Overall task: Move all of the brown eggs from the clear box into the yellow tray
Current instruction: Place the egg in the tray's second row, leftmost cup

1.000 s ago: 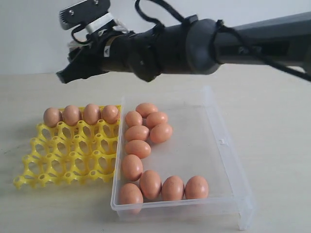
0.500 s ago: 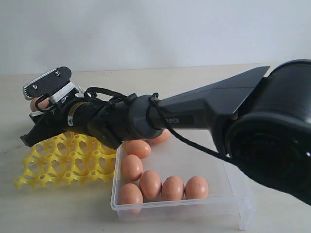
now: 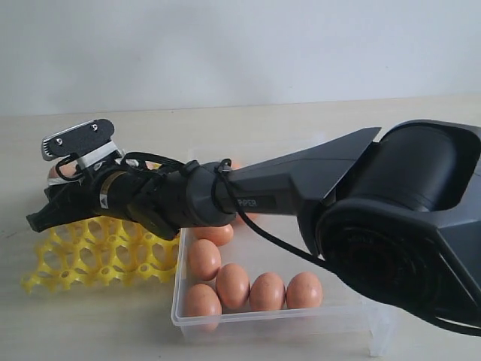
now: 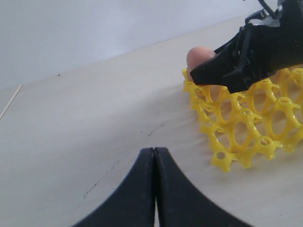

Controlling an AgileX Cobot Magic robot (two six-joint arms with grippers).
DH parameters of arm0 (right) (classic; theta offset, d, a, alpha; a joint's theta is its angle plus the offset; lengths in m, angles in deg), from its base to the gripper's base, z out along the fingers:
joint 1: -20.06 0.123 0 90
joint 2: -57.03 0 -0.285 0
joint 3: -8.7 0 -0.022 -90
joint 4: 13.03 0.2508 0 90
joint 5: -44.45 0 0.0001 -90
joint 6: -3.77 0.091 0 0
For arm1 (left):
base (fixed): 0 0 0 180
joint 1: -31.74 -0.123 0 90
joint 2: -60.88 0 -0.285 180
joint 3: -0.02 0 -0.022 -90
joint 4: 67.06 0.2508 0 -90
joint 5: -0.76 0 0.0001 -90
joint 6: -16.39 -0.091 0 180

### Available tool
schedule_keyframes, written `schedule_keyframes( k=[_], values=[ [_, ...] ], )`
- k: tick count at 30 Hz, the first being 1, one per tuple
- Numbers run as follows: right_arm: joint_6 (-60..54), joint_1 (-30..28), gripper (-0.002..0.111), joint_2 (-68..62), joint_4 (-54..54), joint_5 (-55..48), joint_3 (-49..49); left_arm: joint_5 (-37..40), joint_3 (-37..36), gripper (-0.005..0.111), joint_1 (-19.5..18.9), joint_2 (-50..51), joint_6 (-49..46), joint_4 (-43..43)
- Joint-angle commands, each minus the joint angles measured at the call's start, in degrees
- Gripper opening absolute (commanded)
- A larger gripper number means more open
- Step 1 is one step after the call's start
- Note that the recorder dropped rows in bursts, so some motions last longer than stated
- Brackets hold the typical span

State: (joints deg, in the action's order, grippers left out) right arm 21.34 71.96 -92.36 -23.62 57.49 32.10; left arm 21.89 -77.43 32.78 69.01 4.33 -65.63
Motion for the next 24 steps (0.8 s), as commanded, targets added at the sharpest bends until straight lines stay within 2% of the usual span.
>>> schedule_keyframes(
  k=[1, 7, 12, 15, 20, 24],
  values=[
    [1.0, 0.1, 0.019, -0.5, -0.5, 1.5, 0.4, -0.4, 0.2, 0.0, 0.1, -0.3, 0.3, 0.0],
    [3.0, 0.1, 0.028, -1.4, -0.5, 1.2, 0.4, -0.4, 0.2, 0.0, 0.1, -0.3, 0.3, 0.0],
    [3.5, 0.1, 0.051, -1.5, -0.5, 0.7, 0.4, -0.4, 0.2, 0.0, 0.1, -0.3, 0.3, 0.0],
    [3.5, 0.1, 0.059, -1.5, -0.5, -0.1, 0.4, -0.4, 0.2, 0.0, 0.1, -0.3, 0.3, 0.0],
    [3.4, 0.1, 0.061, -1.0, -0.5, -3.4, 0.4, -0.4, 0.2, 0.0, 0.1, -0.3, 0.3, 0.0],
    [2.1, 0.1, 0.061, 3.1, -2.4, -12.1, 0.4, -0.4, 0.2, 0.0, 0.1, -0.3, 0.3, 0.0]
  ],
)
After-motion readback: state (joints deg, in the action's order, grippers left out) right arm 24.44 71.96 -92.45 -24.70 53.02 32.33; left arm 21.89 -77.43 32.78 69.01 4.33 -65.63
